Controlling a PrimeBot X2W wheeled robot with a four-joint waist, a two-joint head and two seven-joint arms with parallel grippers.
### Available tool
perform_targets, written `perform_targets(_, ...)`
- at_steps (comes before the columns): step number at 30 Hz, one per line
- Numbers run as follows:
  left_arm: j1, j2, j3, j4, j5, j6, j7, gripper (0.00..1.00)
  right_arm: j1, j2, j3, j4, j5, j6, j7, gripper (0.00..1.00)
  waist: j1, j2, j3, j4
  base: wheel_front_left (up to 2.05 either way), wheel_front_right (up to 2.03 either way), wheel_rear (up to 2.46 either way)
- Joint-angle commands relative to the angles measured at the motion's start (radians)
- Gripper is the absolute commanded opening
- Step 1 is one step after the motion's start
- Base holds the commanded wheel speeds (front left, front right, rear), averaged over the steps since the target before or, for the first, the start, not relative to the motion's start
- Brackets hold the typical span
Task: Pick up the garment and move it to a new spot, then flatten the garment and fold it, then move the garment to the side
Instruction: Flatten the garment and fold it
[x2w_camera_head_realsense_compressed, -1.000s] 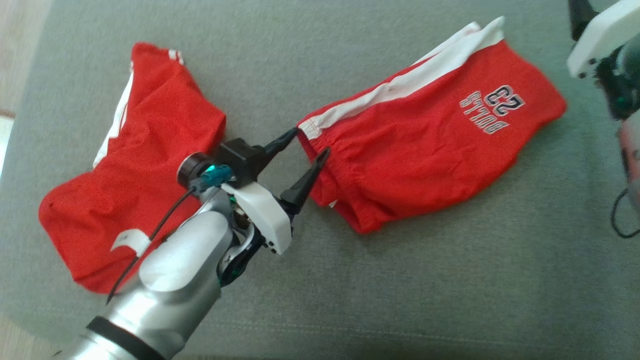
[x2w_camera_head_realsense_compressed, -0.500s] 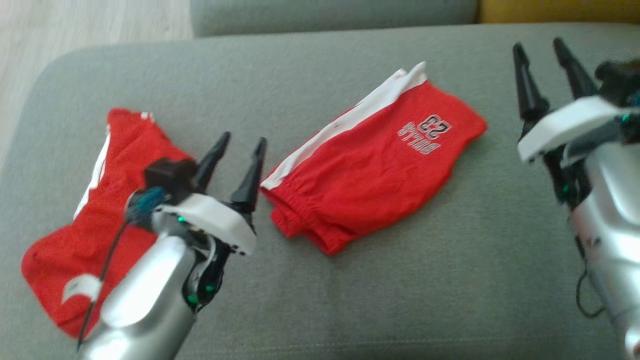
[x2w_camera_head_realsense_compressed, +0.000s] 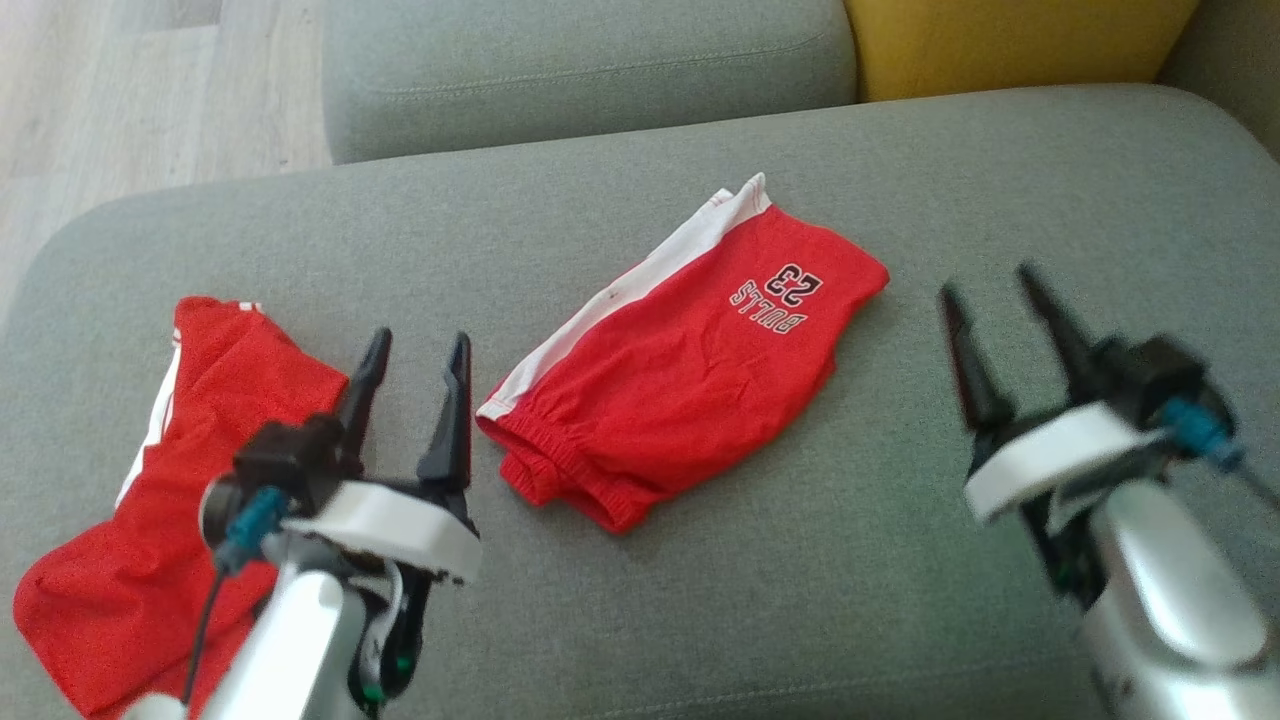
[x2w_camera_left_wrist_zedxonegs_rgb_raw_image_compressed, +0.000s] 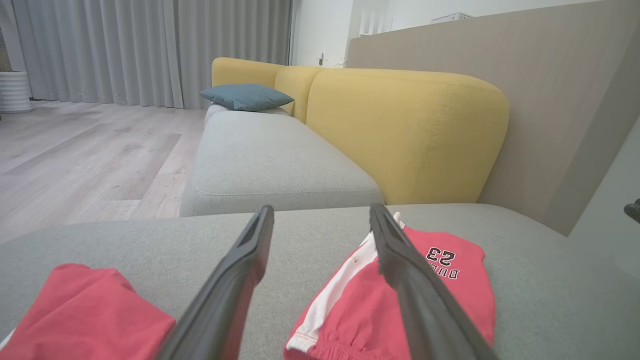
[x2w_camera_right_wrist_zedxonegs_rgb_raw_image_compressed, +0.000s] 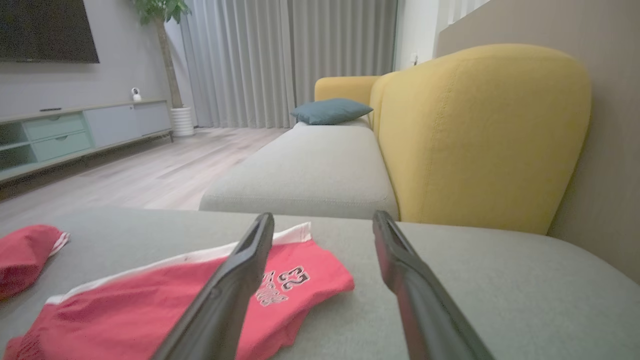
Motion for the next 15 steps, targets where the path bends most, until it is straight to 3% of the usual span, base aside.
perform_targets(1,-0.012,-0.008,0.059,-0.039,0.028,-0.009,-0.012,1.00,0.024,0.026,0.003,-0.059,-0.044,-0.001,0.004,1.00,0.0000,-0.0001,-0.002,-0.004,0.00,0.00,0.00)
perform_targets(10,0.023,-0.064,0.110,-0.032,0.090,-0.067,-0.012,1.00,0.094,0.101,-0.086,-0.106,-0.087,-0.001,0.084,1.00,0.0000,-0.0001,0.020,0.020,0.00,0.00,0.00)
perform_targets(15,0.000,-0.084,0.122,-0.016,0.115,-0.099,-0.012,1.00,0.050,0.166,-0.221,-0.059,0.100,-0.001,0.228,1.00,0.0000,-0.0001,0.073,0.073,0.00,0.00,0.00)
